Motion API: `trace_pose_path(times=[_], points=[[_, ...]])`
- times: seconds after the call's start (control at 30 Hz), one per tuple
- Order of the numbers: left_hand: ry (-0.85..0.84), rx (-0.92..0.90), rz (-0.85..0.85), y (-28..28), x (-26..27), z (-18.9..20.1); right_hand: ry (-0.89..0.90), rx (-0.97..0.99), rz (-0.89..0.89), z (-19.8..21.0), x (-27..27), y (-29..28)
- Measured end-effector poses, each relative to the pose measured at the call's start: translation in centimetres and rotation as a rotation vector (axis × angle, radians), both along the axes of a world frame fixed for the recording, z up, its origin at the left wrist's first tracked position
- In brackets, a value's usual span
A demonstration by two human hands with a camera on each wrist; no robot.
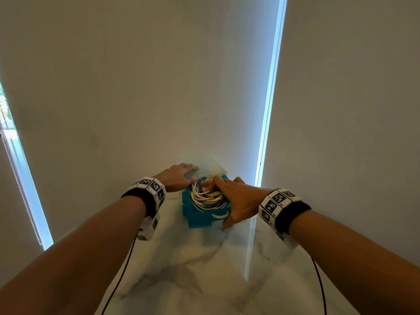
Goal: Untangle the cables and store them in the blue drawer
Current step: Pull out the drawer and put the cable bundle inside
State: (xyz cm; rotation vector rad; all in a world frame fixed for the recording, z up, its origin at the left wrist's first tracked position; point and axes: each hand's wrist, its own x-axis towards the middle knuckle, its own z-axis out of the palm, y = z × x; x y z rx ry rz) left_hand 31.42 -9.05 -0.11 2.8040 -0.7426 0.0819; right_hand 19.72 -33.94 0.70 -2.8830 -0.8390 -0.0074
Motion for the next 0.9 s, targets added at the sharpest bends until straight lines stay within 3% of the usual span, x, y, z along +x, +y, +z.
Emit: trace_pose_path(times=[0.3,0.63,0.77,0.9], points=[[-0.024,0.024,-0.024,-0.1,0.0,0.7,0.117,-0.186,-0.129,1.5,0.7,1.2],[0.086,-0.054,-0.043,0.7,-0.9,1.4,0.105,-0.111,-0.099,1.0,0.0,0.9],[0.079,-0.051,-0.060,0.6,-2.0,1.4,-0.007,-0.050,-0.107,0.1,-0.4,0.8],[0.053,-0.019,-0.048,0.9,-2.6,1.3,-0.249,0.000,0.029,-0.6,-0.6,0.8]])
